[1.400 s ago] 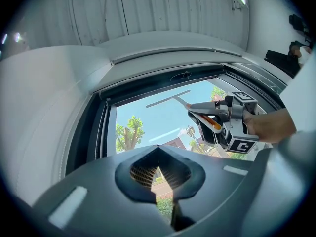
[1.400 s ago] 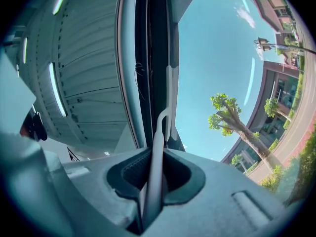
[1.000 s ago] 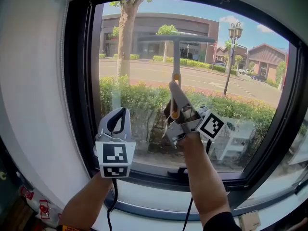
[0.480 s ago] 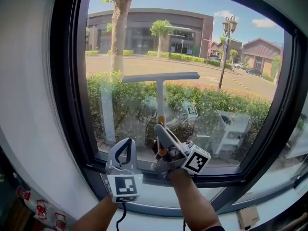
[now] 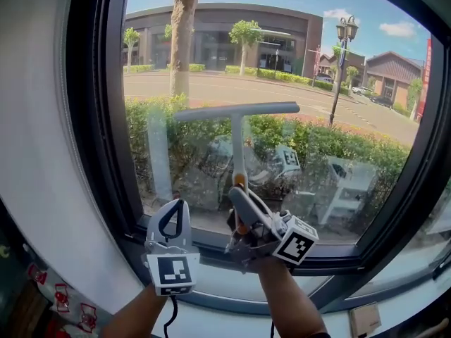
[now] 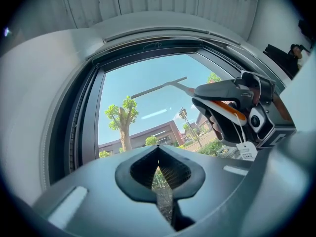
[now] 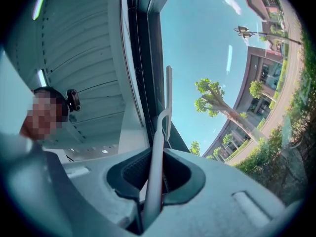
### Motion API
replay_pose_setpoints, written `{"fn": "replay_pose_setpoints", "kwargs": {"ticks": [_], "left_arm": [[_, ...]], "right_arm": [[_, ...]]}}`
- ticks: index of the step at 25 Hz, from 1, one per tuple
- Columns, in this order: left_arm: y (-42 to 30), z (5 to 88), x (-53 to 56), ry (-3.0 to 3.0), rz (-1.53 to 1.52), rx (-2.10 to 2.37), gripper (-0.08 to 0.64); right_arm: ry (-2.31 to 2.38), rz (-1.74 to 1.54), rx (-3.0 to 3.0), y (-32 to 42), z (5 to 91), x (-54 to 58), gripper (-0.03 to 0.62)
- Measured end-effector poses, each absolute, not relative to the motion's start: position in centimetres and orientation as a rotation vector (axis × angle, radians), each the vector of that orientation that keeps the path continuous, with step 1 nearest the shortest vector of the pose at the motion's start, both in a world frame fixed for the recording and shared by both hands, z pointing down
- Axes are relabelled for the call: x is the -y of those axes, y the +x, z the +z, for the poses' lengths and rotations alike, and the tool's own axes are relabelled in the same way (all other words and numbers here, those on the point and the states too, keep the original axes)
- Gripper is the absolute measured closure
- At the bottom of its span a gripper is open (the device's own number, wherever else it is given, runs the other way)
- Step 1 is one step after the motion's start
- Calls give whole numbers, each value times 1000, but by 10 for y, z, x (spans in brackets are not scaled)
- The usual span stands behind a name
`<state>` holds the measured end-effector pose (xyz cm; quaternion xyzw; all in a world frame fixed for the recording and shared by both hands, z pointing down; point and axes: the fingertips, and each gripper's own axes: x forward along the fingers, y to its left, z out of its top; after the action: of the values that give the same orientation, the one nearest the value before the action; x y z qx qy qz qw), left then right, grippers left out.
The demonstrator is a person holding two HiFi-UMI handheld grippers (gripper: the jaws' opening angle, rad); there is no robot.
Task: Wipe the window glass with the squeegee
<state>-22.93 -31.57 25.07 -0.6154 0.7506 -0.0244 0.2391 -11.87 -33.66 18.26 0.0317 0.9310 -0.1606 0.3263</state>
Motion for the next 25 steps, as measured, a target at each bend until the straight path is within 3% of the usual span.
{"fn": "replay_pose_setpoints", "kwargs": {"ticks": [18, 25], "left_arm": [[-203, 39, 316, -1472, 88, -1864, 541], [-176, 27, 320, -1520, 67, -1774, 542]], "right_arm": [[196, -169, -2320, -55, -48, 355, 546], [138, -142, -2333, -52, -80, 377, 546]]}}
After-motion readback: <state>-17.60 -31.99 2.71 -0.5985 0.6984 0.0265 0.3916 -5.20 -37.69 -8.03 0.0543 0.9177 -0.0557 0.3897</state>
